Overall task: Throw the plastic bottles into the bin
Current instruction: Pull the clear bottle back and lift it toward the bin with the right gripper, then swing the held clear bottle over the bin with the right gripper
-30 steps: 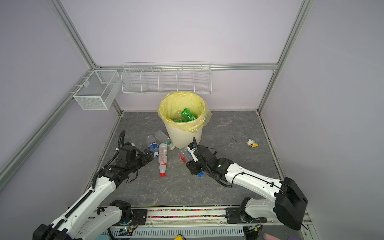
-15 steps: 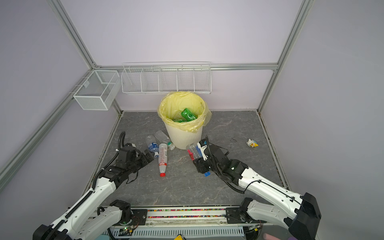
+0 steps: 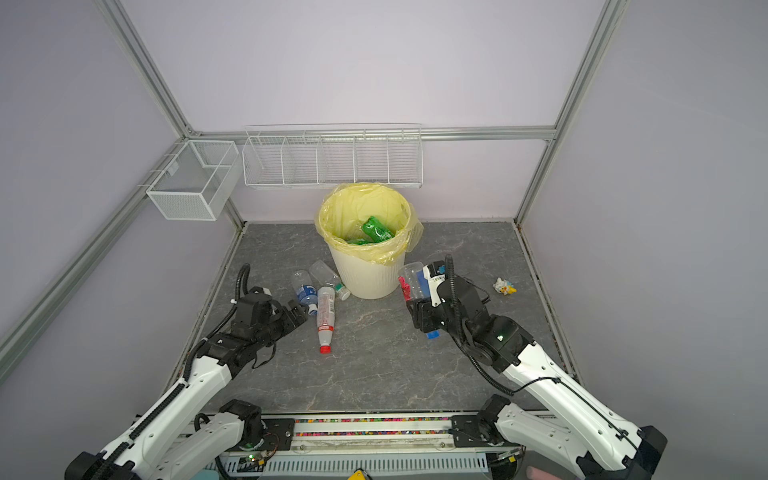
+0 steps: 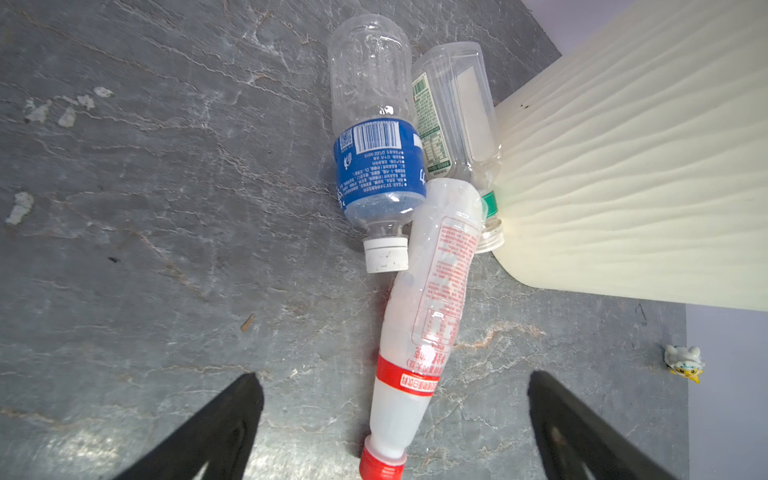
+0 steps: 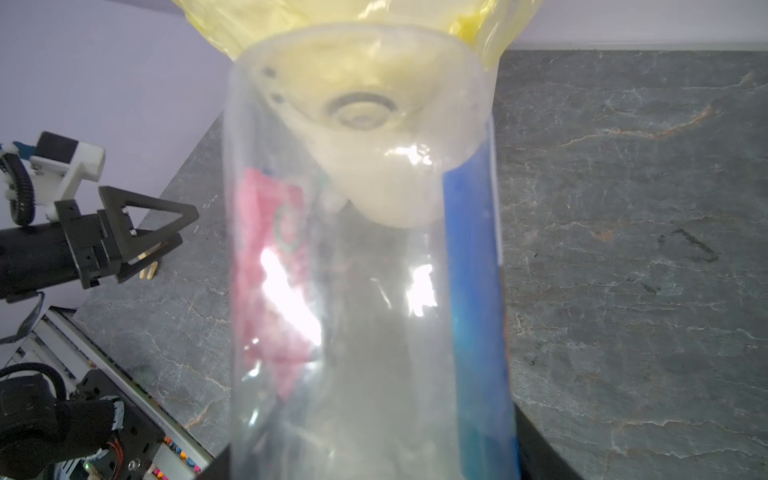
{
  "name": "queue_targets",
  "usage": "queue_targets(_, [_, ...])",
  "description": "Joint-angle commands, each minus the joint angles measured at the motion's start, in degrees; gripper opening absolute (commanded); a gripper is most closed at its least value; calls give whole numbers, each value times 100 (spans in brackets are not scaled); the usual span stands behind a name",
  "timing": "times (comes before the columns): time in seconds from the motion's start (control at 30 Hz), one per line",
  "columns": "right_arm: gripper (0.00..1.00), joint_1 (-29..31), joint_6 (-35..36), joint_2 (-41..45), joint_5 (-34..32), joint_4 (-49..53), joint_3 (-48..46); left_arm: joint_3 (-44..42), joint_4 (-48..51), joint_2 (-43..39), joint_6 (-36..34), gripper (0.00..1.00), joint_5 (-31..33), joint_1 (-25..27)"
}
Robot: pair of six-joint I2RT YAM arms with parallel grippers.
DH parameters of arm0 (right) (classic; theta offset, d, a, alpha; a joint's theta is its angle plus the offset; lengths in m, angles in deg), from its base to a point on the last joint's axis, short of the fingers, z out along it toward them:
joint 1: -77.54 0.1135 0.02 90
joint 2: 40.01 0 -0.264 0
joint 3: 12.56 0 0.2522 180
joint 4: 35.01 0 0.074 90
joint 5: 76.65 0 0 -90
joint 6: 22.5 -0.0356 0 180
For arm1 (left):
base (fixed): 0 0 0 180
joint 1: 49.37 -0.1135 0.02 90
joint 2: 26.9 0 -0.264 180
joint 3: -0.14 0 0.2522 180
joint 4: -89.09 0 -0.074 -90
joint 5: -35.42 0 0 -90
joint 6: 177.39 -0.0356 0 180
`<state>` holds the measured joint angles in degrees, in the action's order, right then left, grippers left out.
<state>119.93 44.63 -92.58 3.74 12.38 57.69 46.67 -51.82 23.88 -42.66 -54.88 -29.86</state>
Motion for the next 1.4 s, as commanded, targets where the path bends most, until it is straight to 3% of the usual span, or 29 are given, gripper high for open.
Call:
queue_targets(0.0, [63,-64,170,-64,-96,202,397,-8,-44,-32,-55,100,7,-26])
queue_targets(0.63, [65,-435,999,-1274,125,439,2612,-60,-139,15,-86,100,-81,-25])
queue_targets(0.8, [65,-582,969,-1263,115,313,2581,-60,-167,89,-77,100,-76,-22])
queue_targets(1.13, [65,-606,705,-553,91,-132,1546,-245,-237,120,-90,100,1,-23])
queue_targets(1.37, [65,-608,652,-1008,372,-393,1959,-256,-360,221,-93,100,-22,-21])
